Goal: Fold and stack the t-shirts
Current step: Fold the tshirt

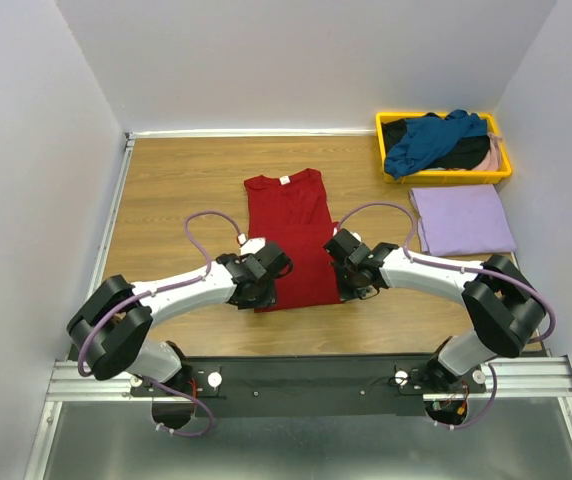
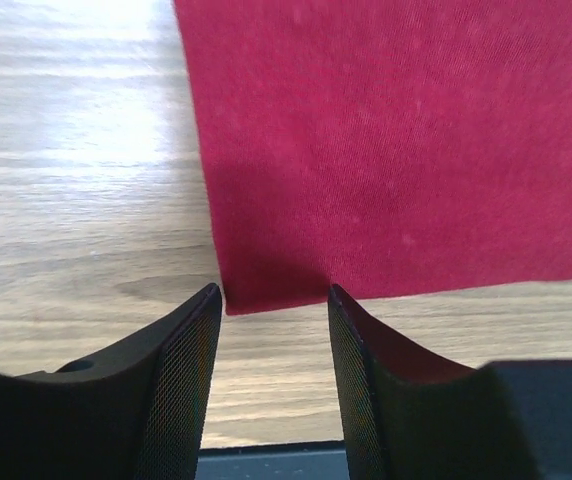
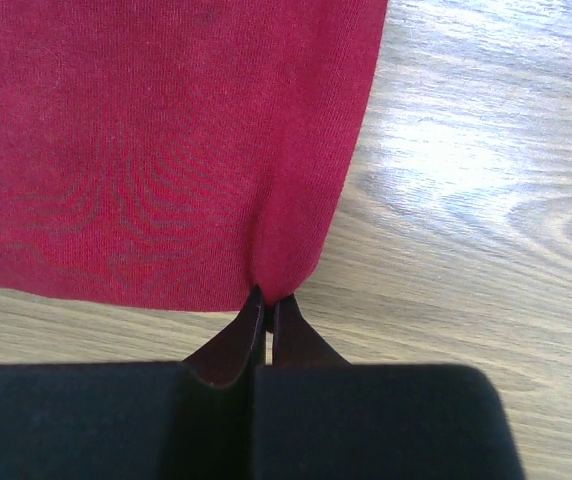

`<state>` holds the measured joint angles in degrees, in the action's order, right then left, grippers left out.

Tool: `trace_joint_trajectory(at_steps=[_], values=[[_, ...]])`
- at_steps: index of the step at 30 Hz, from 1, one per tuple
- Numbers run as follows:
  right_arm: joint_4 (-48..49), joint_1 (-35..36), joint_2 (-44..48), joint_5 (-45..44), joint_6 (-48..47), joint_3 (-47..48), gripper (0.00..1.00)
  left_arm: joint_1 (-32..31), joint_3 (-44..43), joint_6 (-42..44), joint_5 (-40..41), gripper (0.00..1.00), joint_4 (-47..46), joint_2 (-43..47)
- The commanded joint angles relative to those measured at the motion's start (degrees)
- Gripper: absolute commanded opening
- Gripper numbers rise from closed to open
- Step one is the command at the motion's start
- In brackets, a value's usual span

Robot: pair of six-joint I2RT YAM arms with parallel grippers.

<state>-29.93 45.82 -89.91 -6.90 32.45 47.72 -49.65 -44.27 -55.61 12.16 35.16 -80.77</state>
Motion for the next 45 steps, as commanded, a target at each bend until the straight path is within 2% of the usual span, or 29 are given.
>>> trace_joint_trajectory(at_steps=[1, 7, 14, 16, 22, 24, 26, 33, 36, 40, 41, 44, 45], values=[[-3.0, 1.4, -5.8, 0.1, -0.5, -4.7, 0.01, -0.4, -2.0, -1.5, 5.1, 0.54, 5.1, -0.3], [-2.9, 1.4, -6.4, 0.0, -0.5, -4.7, 0.01, -0.4, 1.1, -2.6, 3.4, 0.51, 2.8, -1.0], [-2.9, 1.5, -6.6, 0.2, -0.6, -4.8, 0.01, -1.2, 2.0, -1.5, 2.7, 0.44, -0.3, -7.0], [-2.9, 1.5, -6.1, 0.3, -0.3, -4.9, 0.01, -2.6, 2.3, -1.7, 1.8, 0.37, -1.1, -8.6], [-2.8, 1.5, -5.2, -0.3, -0.1, -4.8, 0.01, -4.4, 1.7, -1.8, 0.5, 0.26, -0.7, -13.5], [-2.8, 1.5, -5.1, -0.4, -0.2, -4.7, 0.01, -4.5, 1.5, -1.7, 0.6, 0.10, -0.3, -14.1], [-2.8, 1.5, -5.1, -0.3, -0.5, -4.7, 0.01, -4.7, 1.6, -1.7, 0.6, 0.00, -0.1, -13.7], [-4.4, 2.7, -0.5, 4.9, 0.2, -6.9, 0.01, -7.9, 1.3, -2.7, -0.7, 0.00, 4.7, -8.5], [-7.9, 6.3, 2.9, 5.8, 2.8, -8.3, 0.01, -13.3, 3.0, -5.8, -4.9, 0.00, 6.4, -4.2], [-15.1, 15.7, 7.0, 9.4, 10.3, -6.2, 0.01, -25.0, 5.0, -12.9, -10.4, 0.00, 10.7, 1.2], [-17.3, 16.9, 7.7, 10.1, 11.3, -6.2, 0.01, -26.3, 5.1, -14.9, -11.4, 0.00, 11.4, 3.1], [-20.5, 18.5, 10.8, 10.9, 12.5, -5.5, 0.01, -27.1, 4.5, -15.8, -13.9, 0.00, 12.8, 7.8], [-22.7, 18.4, 12.3, 7.2, 12.7, -2.9, 0.01, -25.9, 4.1, -15.0, -12.8, 0.00, 13.2, 9.0]])
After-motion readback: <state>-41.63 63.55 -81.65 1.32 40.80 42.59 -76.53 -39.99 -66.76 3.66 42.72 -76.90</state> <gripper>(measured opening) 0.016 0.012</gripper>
